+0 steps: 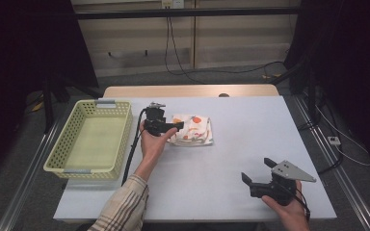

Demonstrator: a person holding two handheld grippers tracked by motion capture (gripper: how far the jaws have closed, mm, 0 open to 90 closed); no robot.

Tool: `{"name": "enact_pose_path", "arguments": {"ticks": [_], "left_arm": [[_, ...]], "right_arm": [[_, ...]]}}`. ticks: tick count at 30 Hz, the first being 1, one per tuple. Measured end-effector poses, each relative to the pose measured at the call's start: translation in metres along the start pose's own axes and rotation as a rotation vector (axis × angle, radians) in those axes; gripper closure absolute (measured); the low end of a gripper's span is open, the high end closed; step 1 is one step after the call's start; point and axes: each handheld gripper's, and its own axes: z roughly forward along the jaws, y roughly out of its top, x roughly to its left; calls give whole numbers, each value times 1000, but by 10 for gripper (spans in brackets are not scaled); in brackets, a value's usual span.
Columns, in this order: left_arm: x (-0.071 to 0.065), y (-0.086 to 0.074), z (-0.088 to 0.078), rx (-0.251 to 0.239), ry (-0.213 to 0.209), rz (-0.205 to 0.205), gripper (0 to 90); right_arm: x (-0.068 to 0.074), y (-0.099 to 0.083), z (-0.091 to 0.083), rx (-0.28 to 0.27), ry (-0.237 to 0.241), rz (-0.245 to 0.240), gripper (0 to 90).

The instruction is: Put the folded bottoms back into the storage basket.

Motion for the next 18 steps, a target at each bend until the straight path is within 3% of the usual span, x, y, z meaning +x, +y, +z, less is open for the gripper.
{"name": "enact_pose_path", "arguments": {"ticks": [5,11,14,18], "left_arm": [[9,-3,8,32,6,-23,230],[9,-6,13,89,3,10,303],[10,-7,15,87,13,18,349],[14,-8,20,84,18,-1,404]], "right_arm": [[0,0,0,2,2,0,40],[0,0,0,2,0,-3,40],[0,0,1,5,0,-2,40],[0,0,1,5,0,-2,40]]}}
